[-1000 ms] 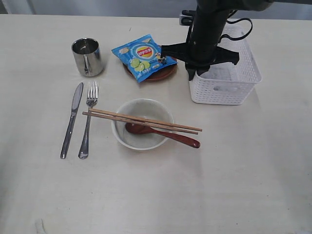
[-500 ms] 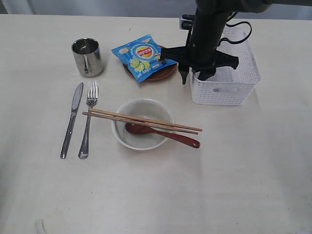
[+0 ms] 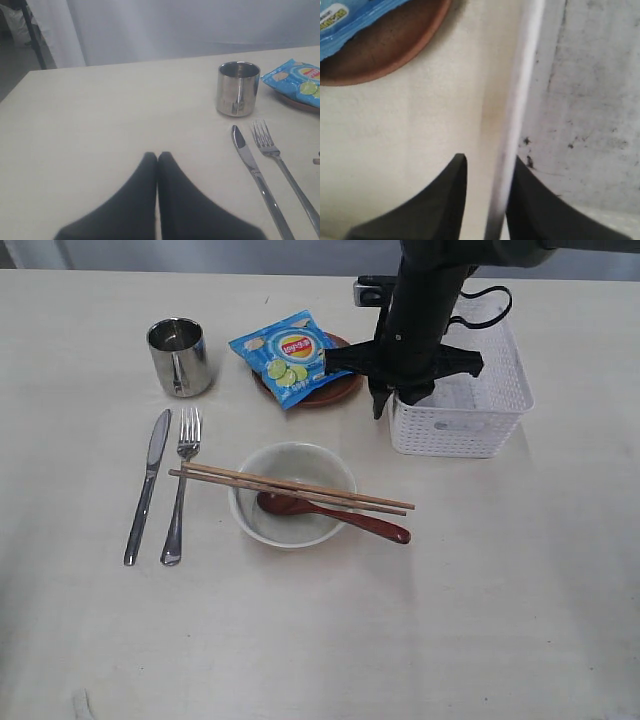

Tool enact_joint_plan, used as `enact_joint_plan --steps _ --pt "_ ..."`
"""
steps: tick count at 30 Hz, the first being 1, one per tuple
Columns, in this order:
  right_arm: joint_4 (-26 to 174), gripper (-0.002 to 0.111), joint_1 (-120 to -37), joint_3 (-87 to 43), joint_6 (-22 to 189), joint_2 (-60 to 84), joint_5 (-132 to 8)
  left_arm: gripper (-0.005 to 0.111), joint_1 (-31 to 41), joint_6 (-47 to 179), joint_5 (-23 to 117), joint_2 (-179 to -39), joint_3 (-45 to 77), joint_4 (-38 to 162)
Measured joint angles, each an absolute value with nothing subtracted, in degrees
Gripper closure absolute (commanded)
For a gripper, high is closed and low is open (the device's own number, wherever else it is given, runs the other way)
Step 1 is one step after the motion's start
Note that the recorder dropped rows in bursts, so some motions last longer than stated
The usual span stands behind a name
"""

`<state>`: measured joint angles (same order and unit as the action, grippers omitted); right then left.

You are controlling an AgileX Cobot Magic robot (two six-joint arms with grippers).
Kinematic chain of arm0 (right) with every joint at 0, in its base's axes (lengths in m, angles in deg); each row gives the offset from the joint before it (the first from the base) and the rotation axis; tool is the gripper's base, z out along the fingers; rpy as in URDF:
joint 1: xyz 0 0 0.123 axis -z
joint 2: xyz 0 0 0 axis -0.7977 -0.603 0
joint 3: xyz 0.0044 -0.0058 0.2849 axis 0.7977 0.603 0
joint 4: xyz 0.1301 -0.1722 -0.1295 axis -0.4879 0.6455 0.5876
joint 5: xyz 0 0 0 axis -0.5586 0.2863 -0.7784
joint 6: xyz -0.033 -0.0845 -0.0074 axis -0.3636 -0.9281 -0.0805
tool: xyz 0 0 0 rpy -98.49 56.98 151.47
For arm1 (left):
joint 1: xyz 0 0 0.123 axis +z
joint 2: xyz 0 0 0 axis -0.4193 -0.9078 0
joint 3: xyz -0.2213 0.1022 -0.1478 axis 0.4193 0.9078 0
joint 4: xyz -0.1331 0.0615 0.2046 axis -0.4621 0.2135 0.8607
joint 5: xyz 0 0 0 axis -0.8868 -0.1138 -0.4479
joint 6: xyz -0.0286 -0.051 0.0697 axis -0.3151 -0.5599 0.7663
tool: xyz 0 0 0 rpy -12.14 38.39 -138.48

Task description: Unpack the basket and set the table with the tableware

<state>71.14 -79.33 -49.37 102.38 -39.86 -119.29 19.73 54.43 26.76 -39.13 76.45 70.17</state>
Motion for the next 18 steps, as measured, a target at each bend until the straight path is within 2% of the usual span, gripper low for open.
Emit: enact_joint_plan --steps 18 --pt "71.0 0.083 -79.3 -49.3 97.1 -38.8 -125.0 0.107 19.7 54.4 26.8 -39.1 76.4 70.2"
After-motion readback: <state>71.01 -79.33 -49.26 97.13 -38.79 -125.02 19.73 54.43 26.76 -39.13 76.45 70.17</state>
